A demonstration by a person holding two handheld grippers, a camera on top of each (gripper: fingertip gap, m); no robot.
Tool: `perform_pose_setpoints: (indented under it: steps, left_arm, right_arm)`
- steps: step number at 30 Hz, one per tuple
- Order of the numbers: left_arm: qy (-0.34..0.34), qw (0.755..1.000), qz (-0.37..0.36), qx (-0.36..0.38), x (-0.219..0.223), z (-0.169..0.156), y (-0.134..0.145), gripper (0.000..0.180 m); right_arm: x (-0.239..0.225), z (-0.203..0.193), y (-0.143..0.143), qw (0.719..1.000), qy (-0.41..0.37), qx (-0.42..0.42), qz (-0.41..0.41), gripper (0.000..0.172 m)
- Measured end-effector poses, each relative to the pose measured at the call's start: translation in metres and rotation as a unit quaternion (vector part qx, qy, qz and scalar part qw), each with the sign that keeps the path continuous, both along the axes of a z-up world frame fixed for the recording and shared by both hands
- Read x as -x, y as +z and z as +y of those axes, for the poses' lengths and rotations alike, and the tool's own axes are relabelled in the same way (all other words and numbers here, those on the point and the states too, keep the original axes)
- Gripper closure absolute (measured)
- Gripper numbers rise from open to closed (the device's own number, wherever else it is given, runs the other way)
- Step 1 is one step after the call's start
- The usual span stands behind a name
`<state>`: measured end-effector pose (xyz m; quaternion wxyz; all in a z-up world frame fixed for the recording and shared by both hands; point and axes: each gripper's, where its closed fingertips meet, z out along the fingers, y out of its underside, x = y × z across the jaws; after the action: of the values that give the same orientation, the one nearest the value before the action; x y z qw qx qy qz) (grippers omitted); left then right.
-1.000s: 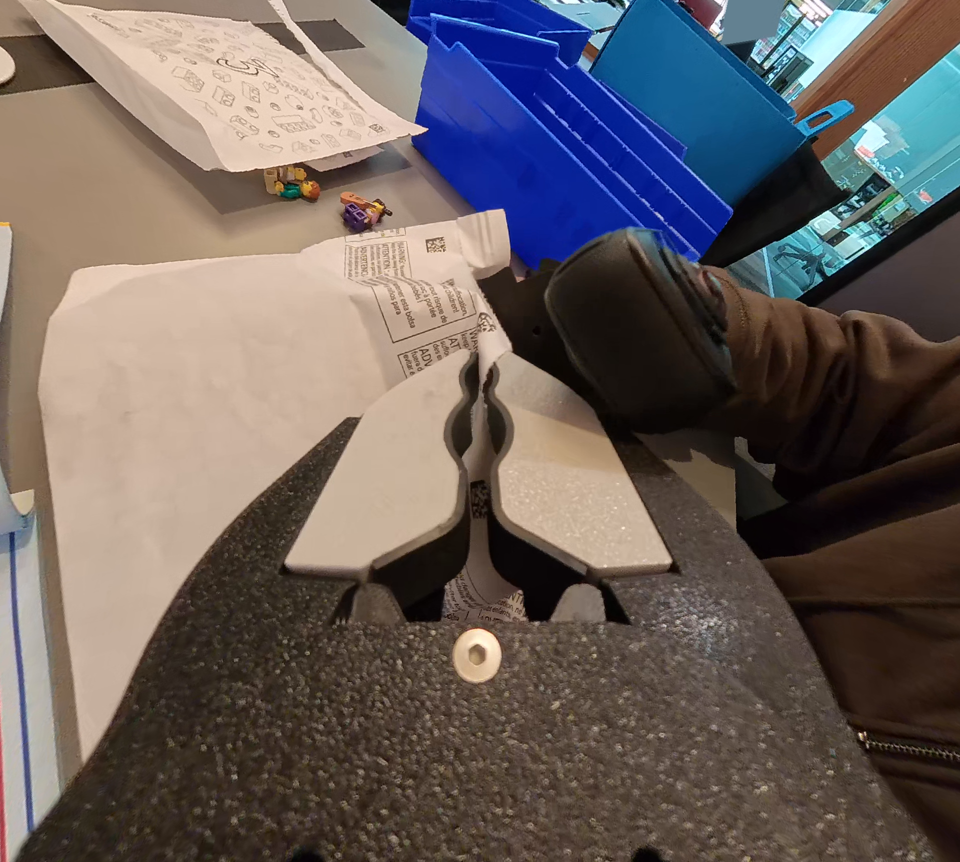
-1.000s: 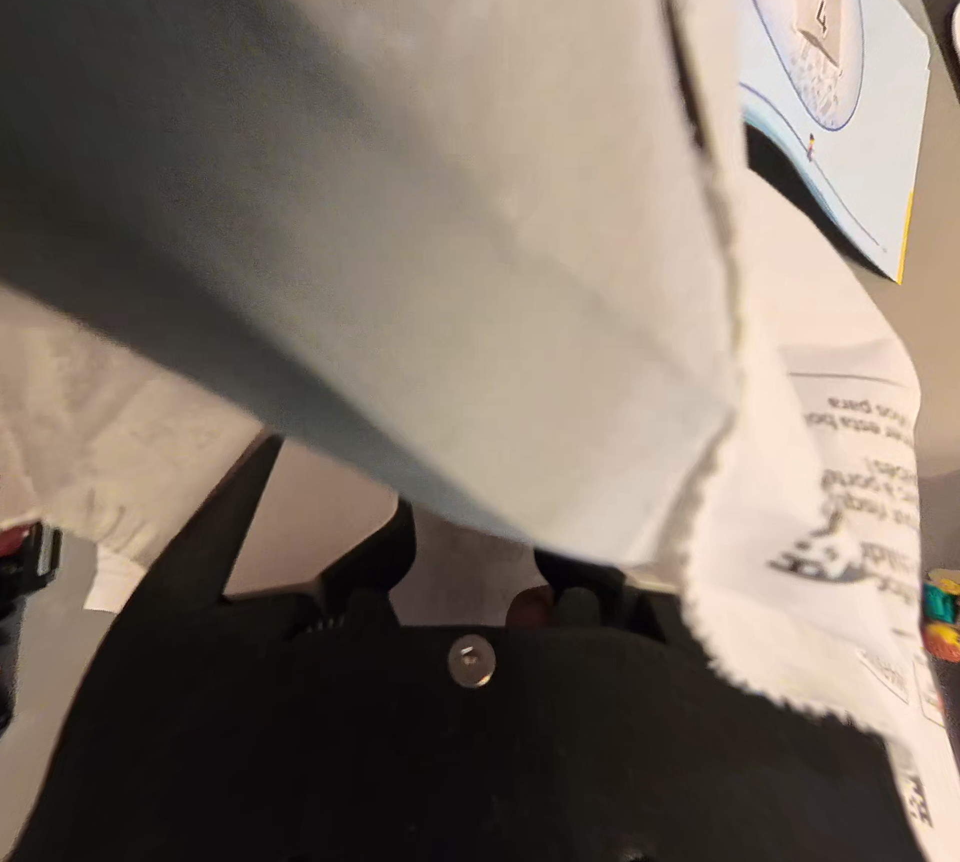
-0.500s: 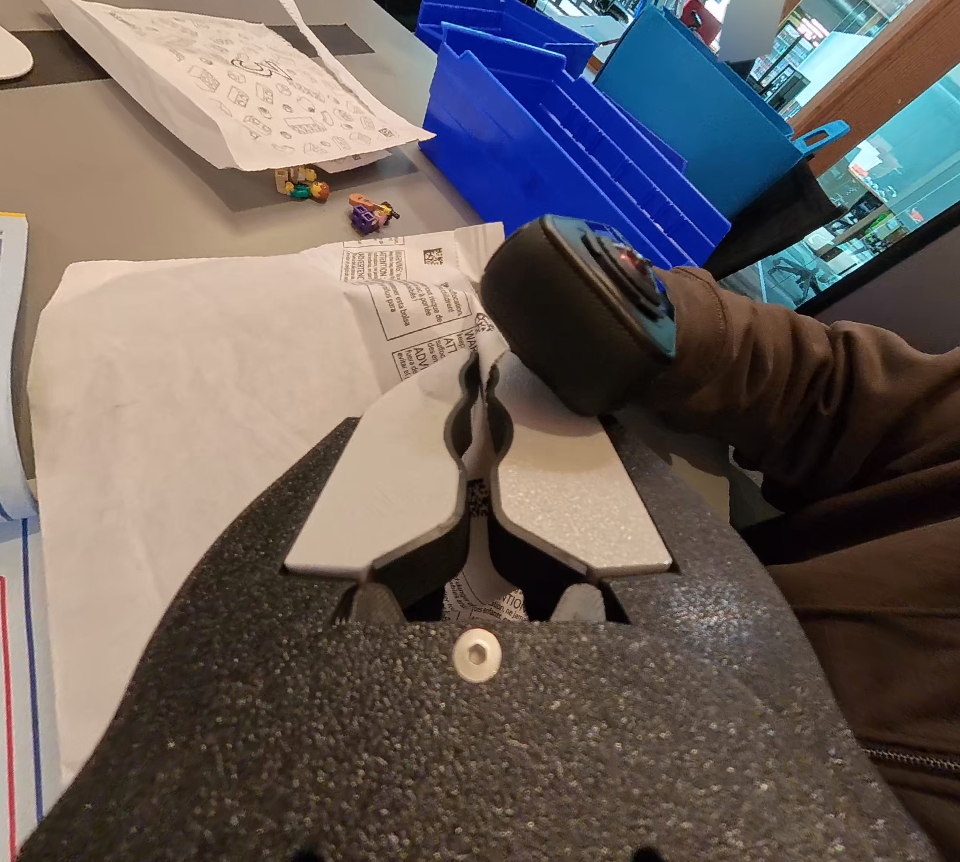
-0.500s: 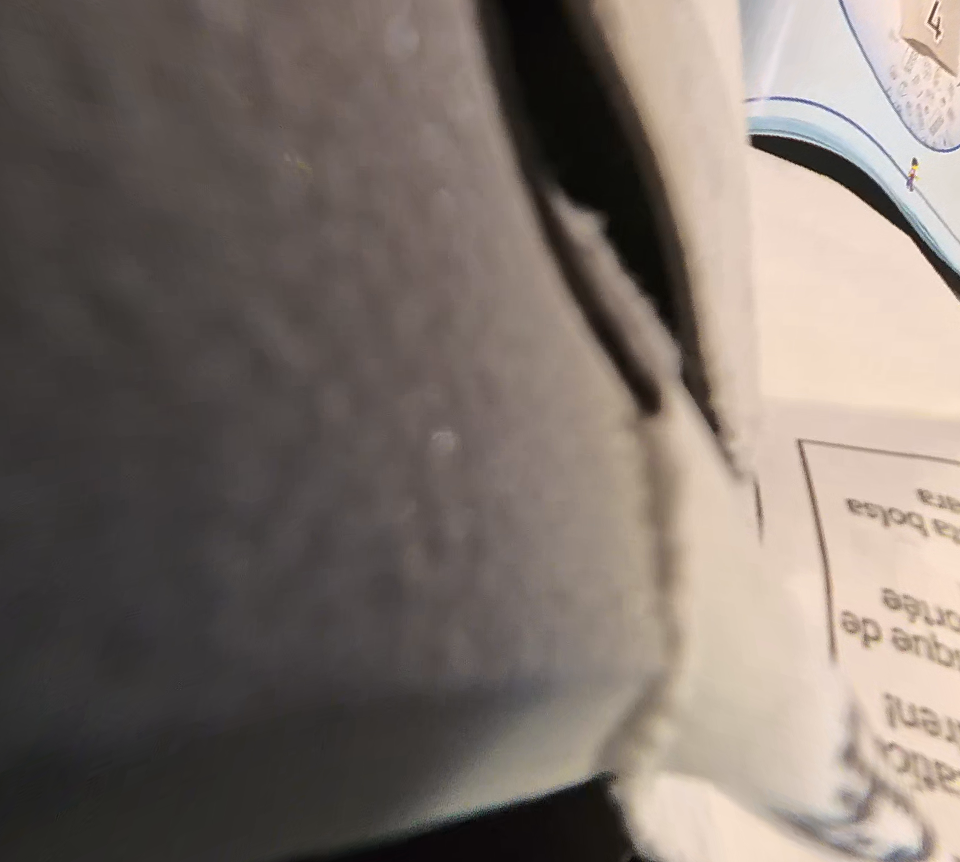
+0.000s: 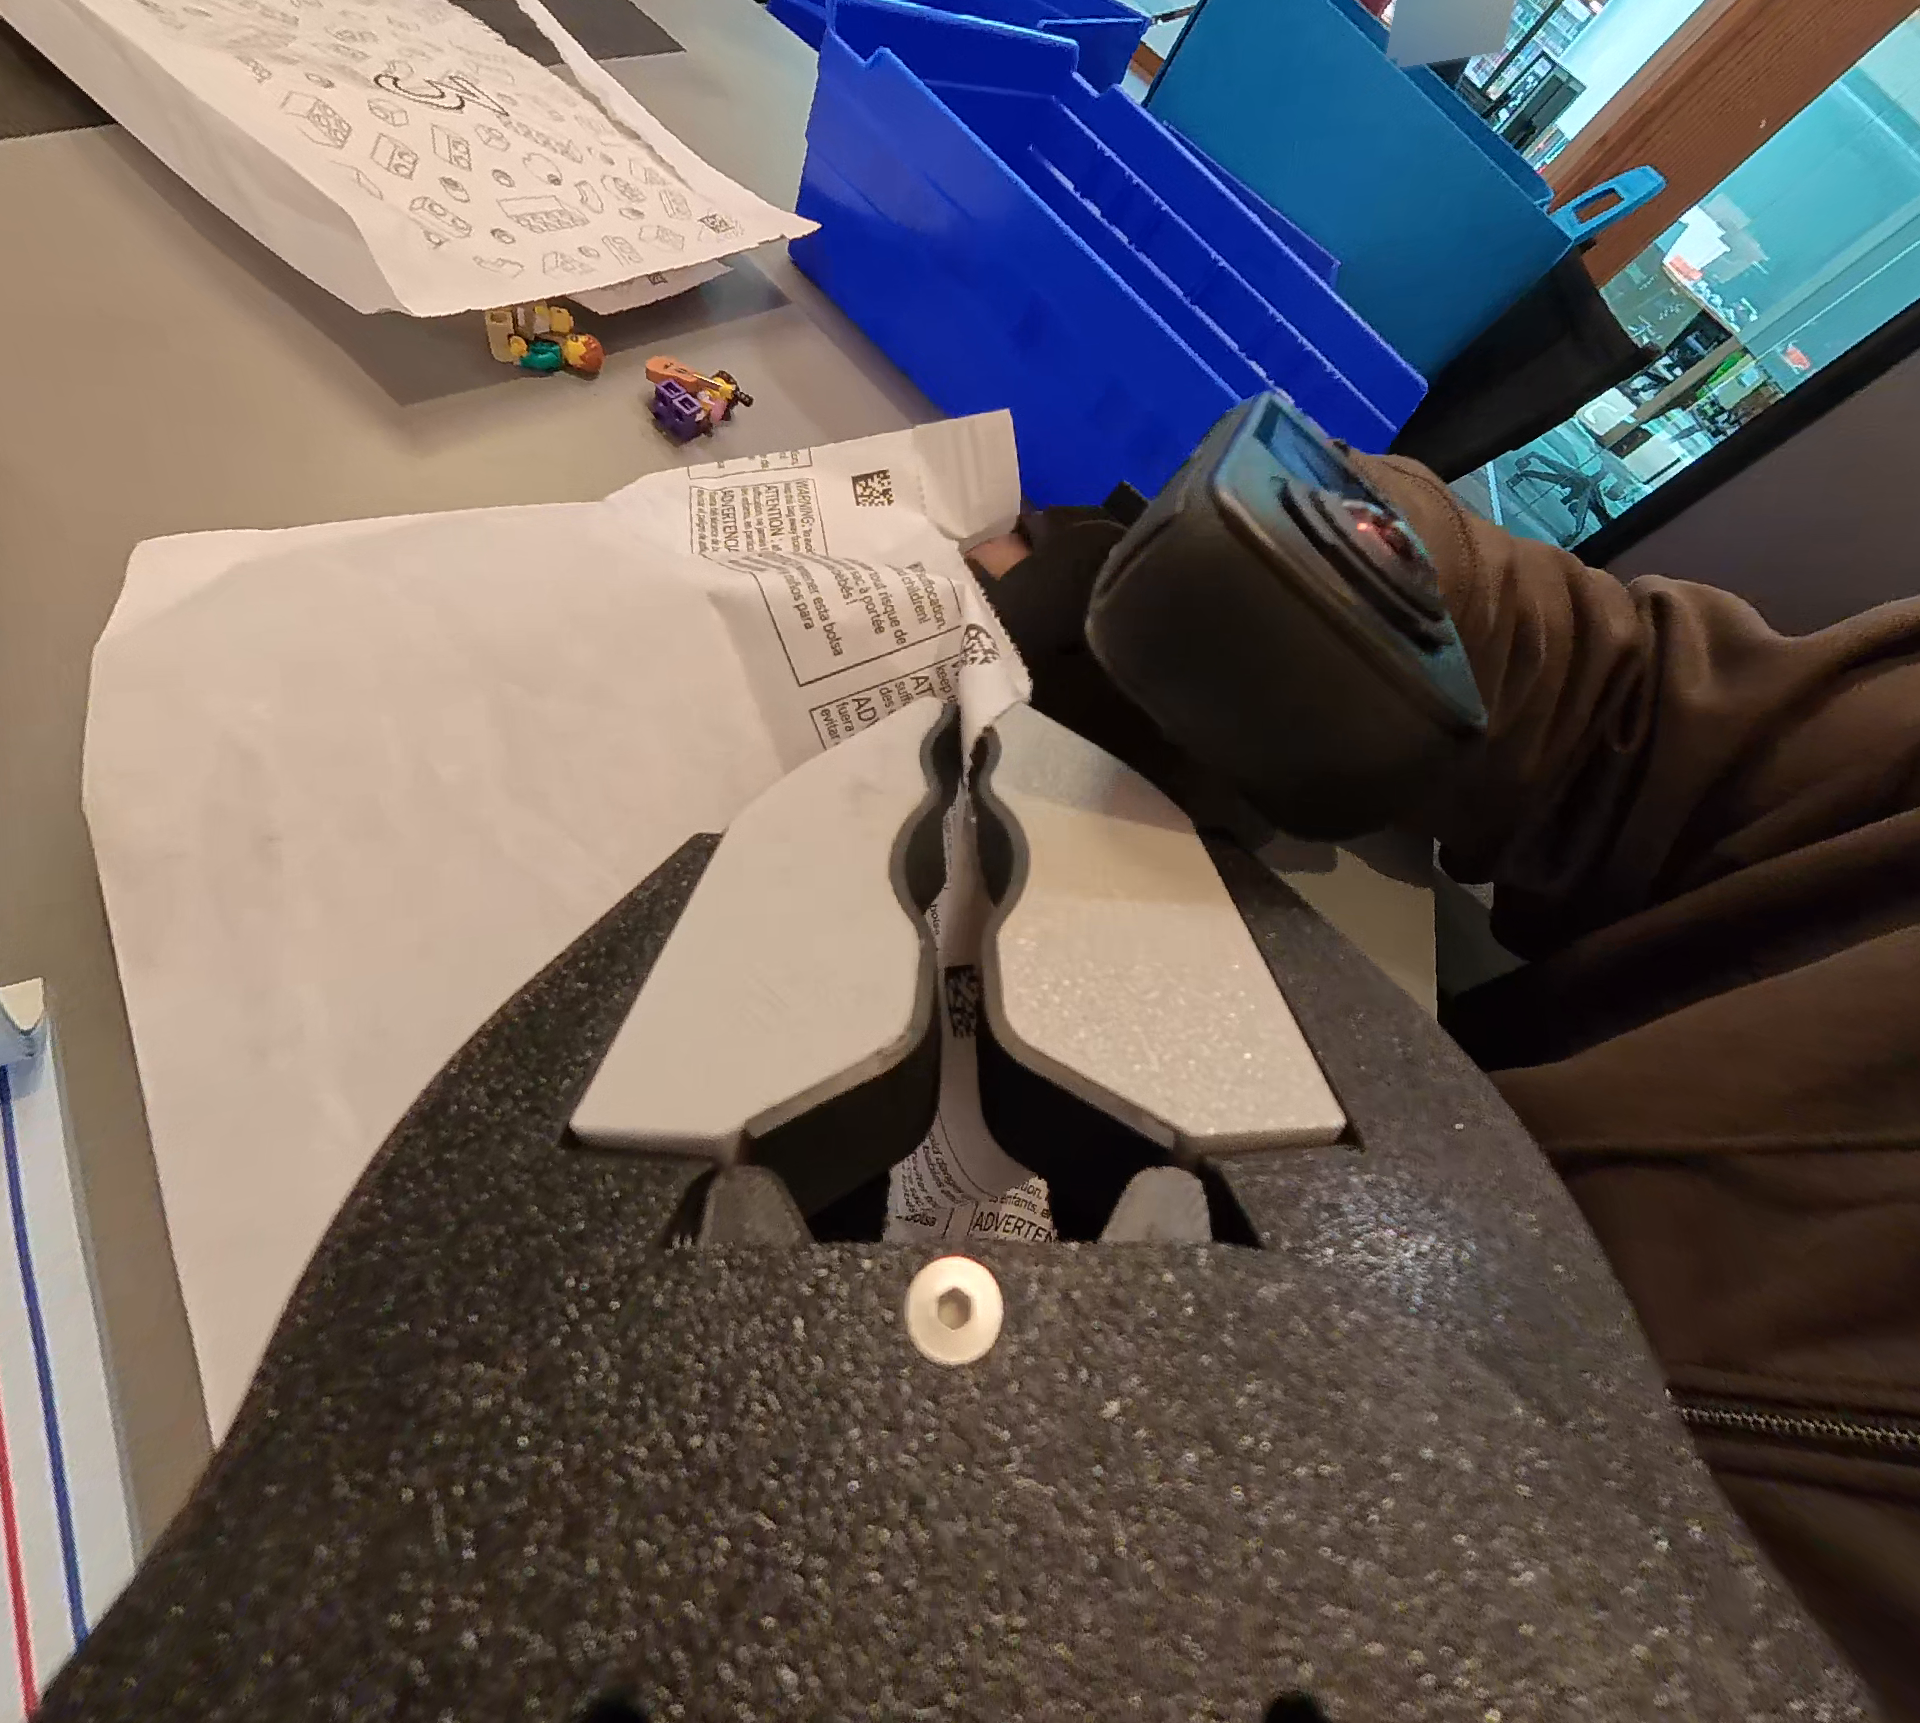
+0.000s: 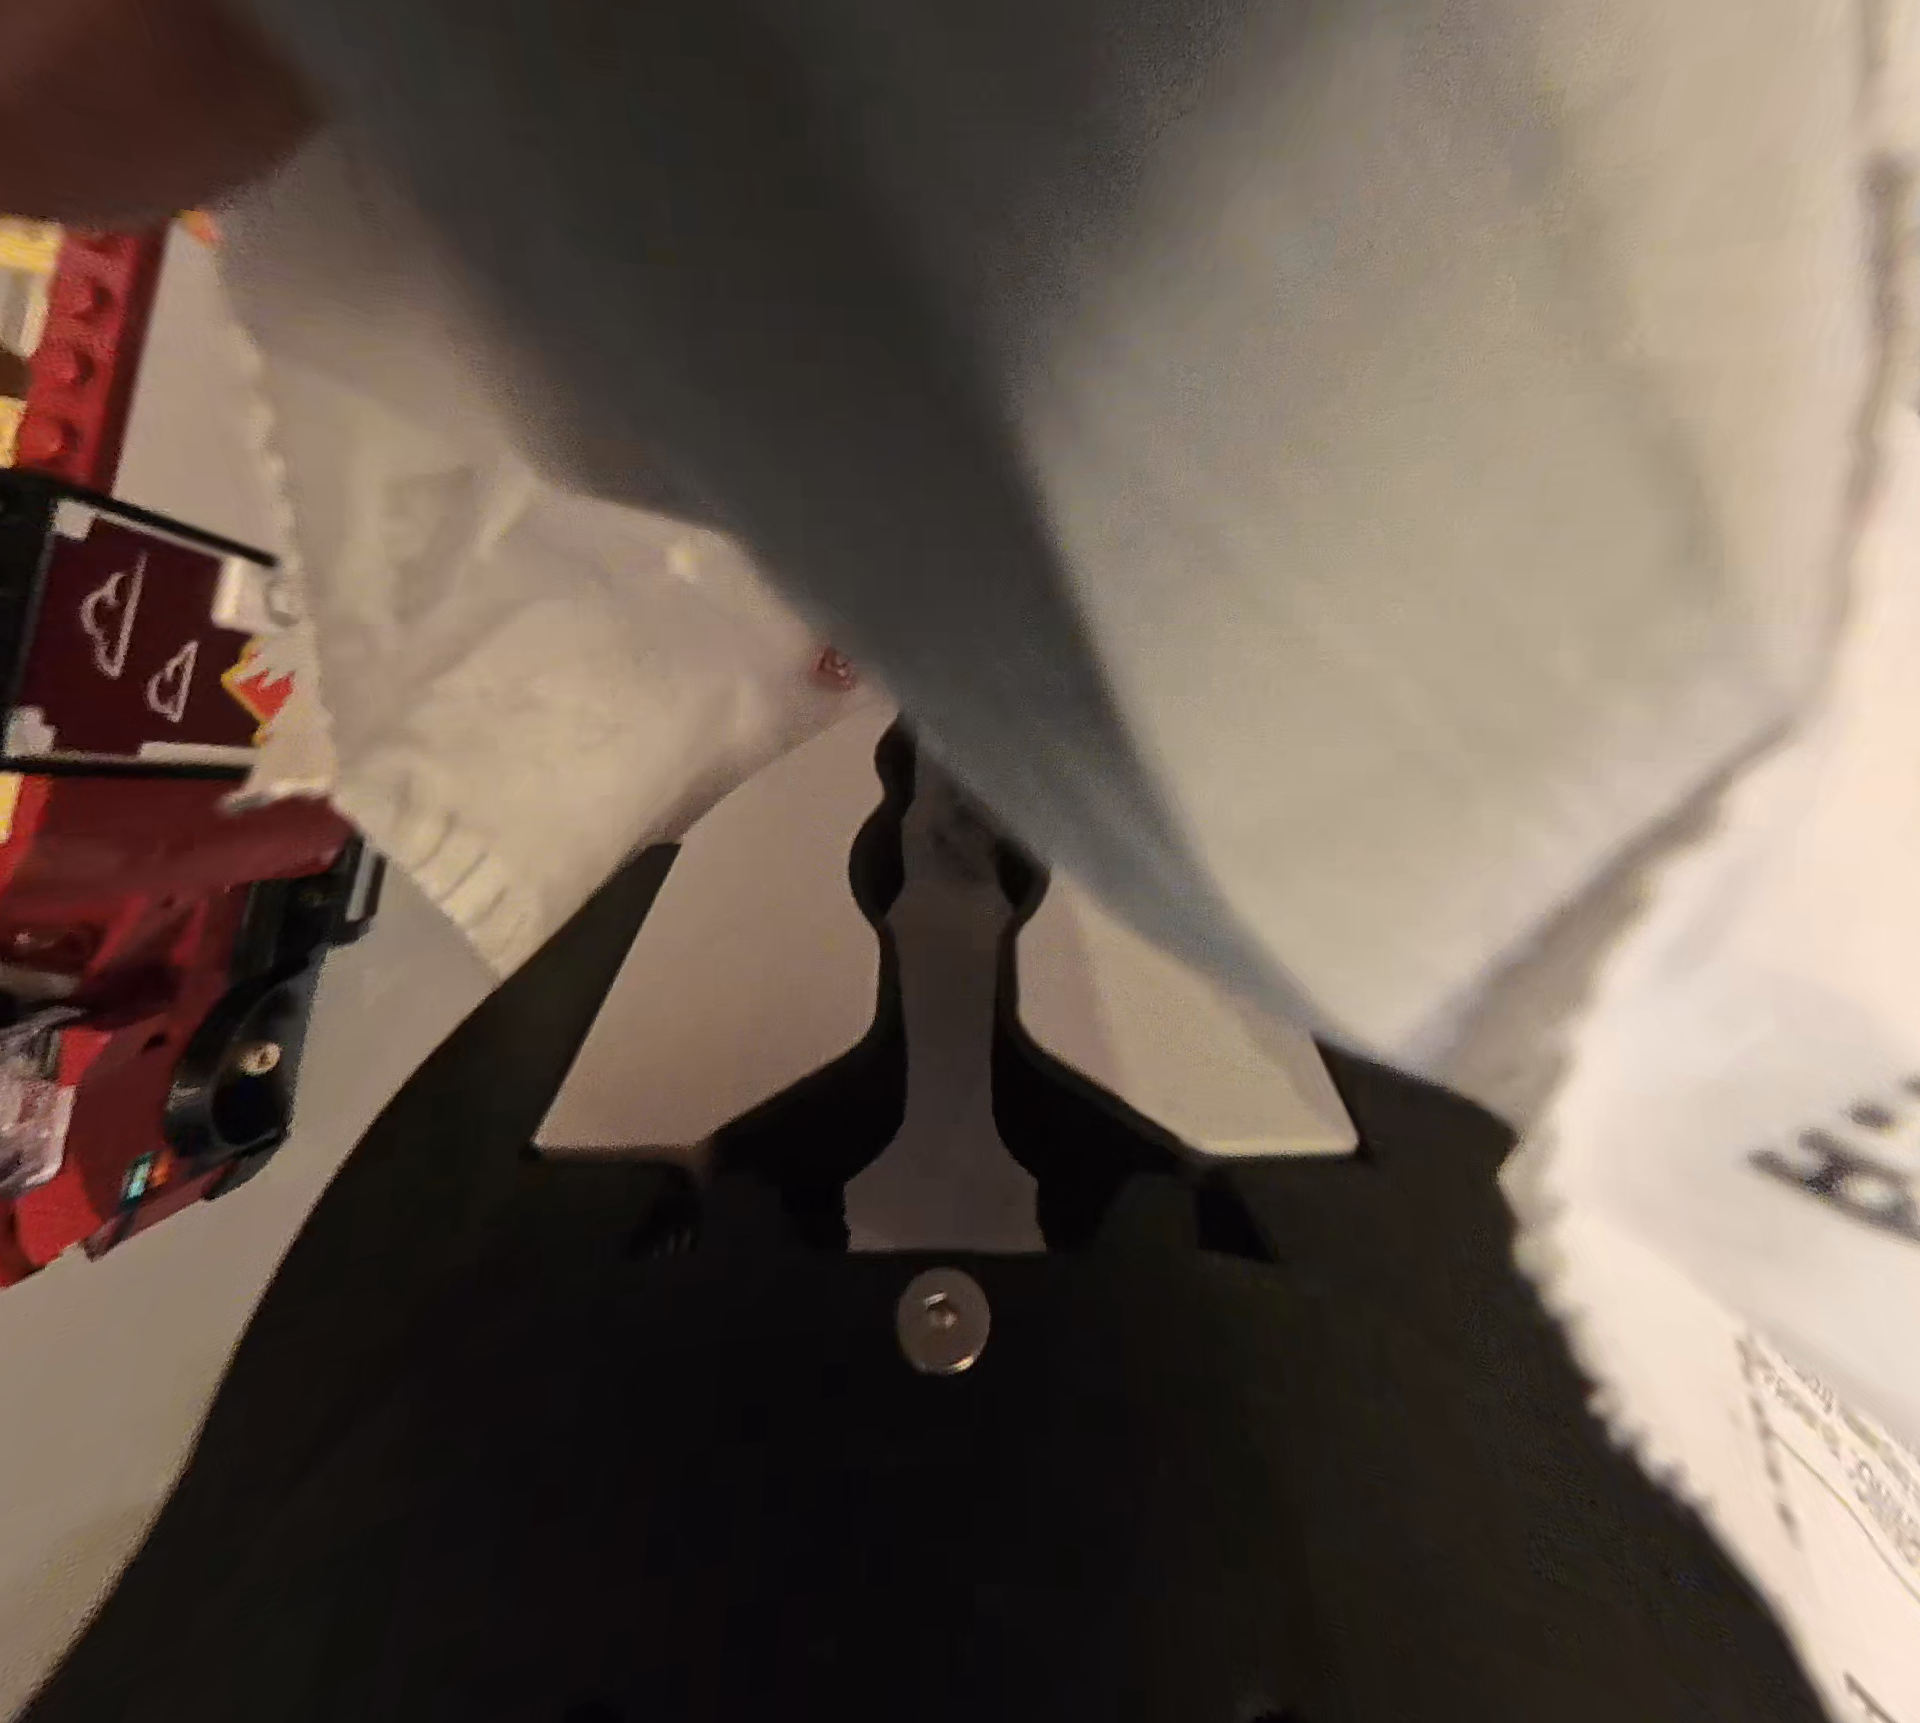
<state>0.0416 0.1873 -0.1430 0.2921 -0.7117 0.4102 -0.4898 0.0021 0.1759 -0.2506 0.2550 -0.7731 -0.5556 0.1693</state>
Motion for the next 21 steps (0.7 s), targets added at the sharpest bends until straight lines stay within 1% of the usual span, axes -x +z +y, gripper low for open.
perform_pose_setpoints:
  steps: [1, 4, 6, 11, 12, 14, 17, 19, 21]
  left_arm:
    - [-0.001, 1.000, 0.001, 0.000, 0.000, 0.000, 0.000, 0.180]
    - [-0.008, 1.000, 0.002, 0.003, 0.000, -0.002, -0.001, 0.180]
    - [-0.015, 1.000, 0.005, 0.005, -0.001, -0.005, -0.003, 0.180]
    - [-0.020, 1.000, 0.007, 0.009, -0.003, -0.007, -0.005, 0.180]
    - [-0.020, 1.000, 0.006, 0.011, -0.003, -0.007, -0.004, 0.180]
    - [-0.018, 1.000, 0.004, 0.012, -0.002, -0.006, -0.004, 0.180]
    - [-0.014, 1.000, 0.002, 0.012, -0.002, -0.005, -0.003, 0.180]
    - [-0.013, 1.000, 0.000, 0.015, -0.002, -0.005, -0.003, 0.180]
    - [-0.014, 1.000, 0.001, 0.015, -0.003, -0.006, -0.003, 0.180]
  right_arm:
    - [-0.002, -0.003, 0.000, 1.000, 0.006, 0.002, -0.004, 0.162]
    - [-0.007, -0.008, 0.000, 1.000, 0.021, -0.006, -0.011, 0.167]
    - [-0.009, -0.008, 0.000, 0.999, 0.023, -0.023, -0.017, 0.166]
    - [-0.019, -0.004, 0.002, 0.995, 0.025, -0.079, -0.050, 0.153]
    - [-0.019, -0.004, 0.003, 0.995, 0.026, -0.083, -0.051, 0.149]
    - [-0.021, -0.006, 0.006, 0.995, 0.028, -0.085, -0.048, 0.148]
    - [-0.025, -0.007, 0.011, 0.995, 0.025, -0.087, -0.041, 0.148]
    - [-0.025, -0.007, 0.014, 0.995, 0.021, -0.090, -0.033, 0.151]
    - [-0.027, -0.004, 0.010, 0.995, 0.006, -0.087, -0.041, 0.151]
